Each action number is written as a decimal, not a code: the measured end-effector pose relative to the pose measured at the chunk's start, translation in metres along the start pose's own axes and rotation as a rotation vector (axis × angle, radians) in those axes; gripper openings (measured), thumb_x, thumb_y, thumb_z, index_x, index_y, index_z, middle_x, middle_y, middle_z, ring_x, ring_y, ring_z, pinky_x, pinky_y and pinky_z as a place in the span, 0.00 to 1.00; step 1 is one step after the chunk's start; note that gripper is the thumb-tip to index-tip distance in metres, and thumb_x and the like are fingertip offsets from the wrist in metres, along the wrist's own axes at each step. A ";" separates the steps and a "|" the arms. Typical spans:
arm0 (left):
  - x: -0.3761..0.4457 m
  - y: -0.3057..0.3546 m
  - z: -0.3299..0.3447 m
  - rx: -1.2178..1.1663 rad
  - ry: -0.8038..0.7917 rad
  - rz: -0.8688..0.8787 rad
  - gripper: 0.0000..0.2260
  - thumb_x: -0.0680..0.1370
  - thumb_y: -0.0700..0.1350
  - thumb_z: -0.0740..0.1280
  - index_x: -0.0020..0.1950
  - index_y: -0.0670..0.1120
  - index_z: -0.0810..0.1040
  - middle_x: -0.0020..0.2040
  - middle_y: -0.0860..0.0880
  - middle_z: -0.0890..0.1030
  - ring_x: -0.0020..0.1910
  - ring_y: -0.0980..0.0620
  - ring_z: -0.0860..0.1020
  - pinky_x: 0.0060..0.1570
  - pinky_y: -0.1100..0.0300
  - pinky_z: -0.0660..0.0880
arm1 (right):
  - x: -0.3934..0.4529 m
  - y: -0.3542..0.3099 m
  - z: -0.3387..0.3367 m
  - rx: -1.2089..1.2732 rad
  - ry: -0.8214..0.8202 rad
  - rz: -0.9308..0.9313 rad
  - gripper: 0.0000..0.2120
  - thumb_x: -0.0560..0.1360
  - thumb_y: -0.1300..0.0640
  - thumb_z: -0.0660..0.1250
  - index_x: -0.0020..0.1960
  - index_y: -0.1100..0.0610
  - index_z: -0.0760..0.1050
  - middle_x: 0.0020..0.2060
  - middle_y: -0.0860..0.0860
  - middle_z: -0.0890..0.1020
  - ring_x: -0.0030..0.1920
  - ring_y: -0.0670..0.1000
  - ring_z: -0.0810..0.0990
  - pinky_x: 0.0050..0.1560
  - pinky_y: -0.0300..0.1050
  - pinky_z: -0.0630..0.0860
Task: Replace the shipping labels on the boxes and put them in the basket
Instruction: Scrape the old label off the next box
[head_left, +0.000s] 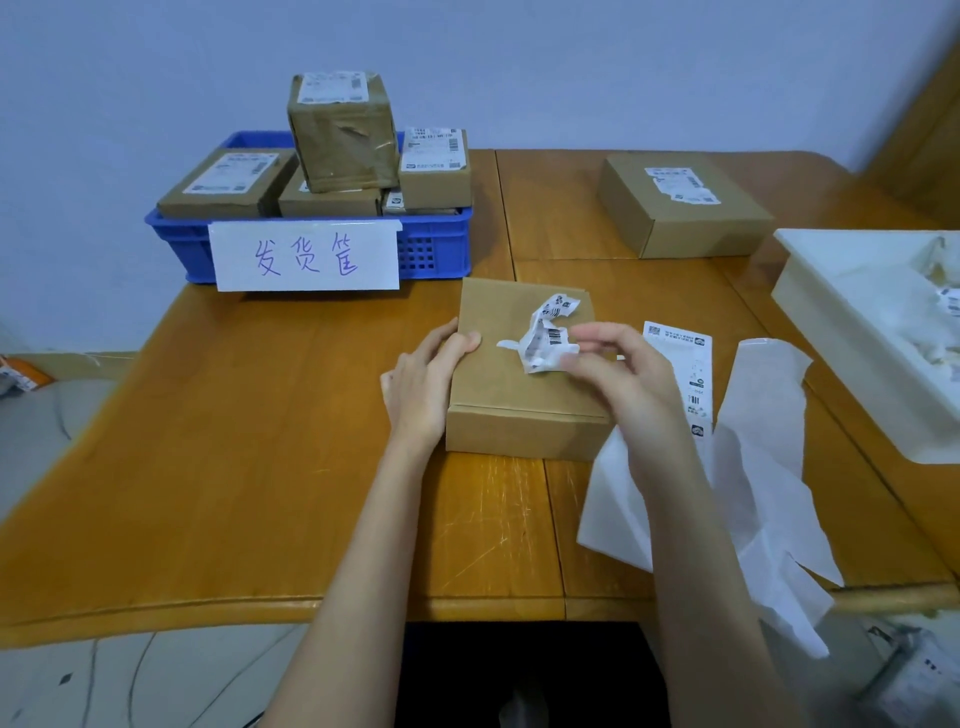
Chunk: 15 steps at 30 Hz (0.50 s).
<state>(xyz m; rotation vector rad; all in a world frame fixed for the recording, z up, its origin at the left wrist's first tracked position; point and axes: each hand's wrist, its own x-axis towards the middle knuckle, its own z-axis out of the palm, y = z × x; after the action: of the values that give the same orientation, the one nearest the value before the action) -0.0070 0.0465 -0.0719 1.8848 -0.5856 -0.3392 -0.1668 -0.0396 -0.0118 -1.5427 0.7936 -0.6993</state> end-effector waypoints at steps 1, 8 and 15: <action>0.000 0.000 0.000 0.005 0.006 0.003 0.39 0.65 0.74 0.48 0.67 0.57 0.76 0.60 0.57 0.79 0.61 0.53 0.73 0.57 0.55 0.56 | -0.002 0.004 0.005 -0.168 -0.007 -0.072 0.12 0.70 0.54 0.75 0.52 0.48 0.80 0.46 0.41 0.75 0.45 0.42 0.73 0.44 0.33 0.68; -0.001 0.000 -0.001 -0.022 -0.008 -0.016 0.36 0.64 0.73 0.51 0.65 0.59 0.77 0.59 0.57 0.80 0.61 0.52 0.73 0.64 0.52 0.58 | 0.011 0.019 0.021 -0.444 0.155 -0.308 0.06 0.71 0.49 0.75 0.42 0.49 0.80 0.35 0.41 0.74 0.37 0.43 0.71 0.38 0.35 0.63; -0.001 -0.001 -0.002 -0.039 -0.011 -0.039 0.37 0.63 0.73 0.51 0.67 0.60 0.76 0.59 0.56 0.80 0.62 0.52 0.72 0.65 0.53 0.58 | 0.017 0.018 0.030 -0.448 0.288 -0.165 0.09 0.71 0.47 0.73 0.48 0.49 0.82 0.39 0.42 0.79 0.41 0.46 0.75 0.41 0.43 0.64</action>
<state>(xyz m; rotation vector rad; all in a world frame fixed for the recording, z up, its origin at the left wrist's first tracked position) -0.0065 0.0491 -0.0720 1.8601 -0.5464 -0.3839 -0.1343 -0.0369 -0.0334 -1.9534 1.1012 -0.9233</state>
